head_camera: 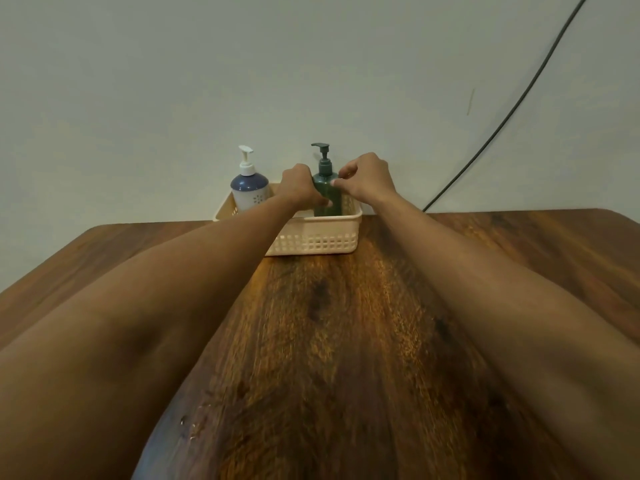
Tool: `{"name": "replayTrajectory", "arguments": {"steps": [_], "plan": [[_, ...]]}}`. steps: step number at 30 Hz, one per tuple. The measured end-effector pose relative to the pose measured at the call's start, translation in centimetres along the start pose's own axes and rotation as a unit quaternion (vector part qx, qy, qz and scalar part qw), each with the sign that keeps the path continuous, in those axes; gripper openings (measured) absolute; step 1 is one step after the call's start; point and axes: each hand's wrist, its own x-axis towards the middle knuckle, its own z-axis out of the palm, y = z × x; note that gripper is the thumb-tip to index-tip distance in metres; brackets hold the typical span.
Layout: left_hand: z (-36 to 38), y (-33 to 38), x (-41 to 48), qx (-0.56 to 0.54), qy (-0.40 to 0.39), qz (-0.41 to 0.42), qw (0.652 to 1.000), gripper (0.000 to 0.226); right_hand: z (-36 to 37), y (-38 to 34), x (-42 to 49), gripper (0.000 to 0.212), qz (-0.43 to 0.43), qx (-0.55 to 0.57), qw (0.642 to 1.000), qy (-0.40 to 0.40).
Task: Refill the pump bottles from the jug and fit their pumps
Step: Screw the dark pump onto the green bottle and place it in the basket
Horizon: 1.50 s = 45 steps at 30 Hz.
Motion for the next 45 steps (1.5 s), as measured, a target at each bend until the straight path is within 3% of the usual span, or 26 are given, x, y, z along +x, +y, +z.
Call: {"name": "replayTrajectory", "arguments": {"steps": [12, 21, 25, 29, 34, 45], "plan": [[-0.8, 1.4, -0.6, 0.010, -0.029, -0.001, 1.000, 0.050, -1.0, -1.5, -1.6, 0.034, -0.002, -0.009, 1.000, 0.000], [-4.5, 3.5, -6.6, 0.008, 0.049, 0.025, 0.998, 0.053, -6.5, -4.6, -6.4, 0.036, -0.006, 0.017, 1.000, 0.024], [-6.9, 4.8, -11.8, -0.024, 0.101, 0.052, 0.993, 0.068, -9.4, -7.0, -10.6, 0.036, -0.031, 0.048, 0.998, 0.036], [-8.2, 6.2, -18.7, -0.063, 0.142, 0.090, 0.984, 0.067, -11.1, -8.9, -15.6, 0.036, -0.062, 0.062, 0.995, 0.036], [-9.8, 6.2, -27.3, -0.078, 0.166, 0.140, 0.973, 0.074, -12.9, -10.9, -21.9, 0.034, -0.089, 0.095, 0.991, 0.033], [-13.3, 1.3, -40.8, -0.101, 0.187, 0.164, 0.963, 0.074, -12.9, -13.1, -32.3, 0.035, -0.125, 0.165, 0.978, -0.016]]}}
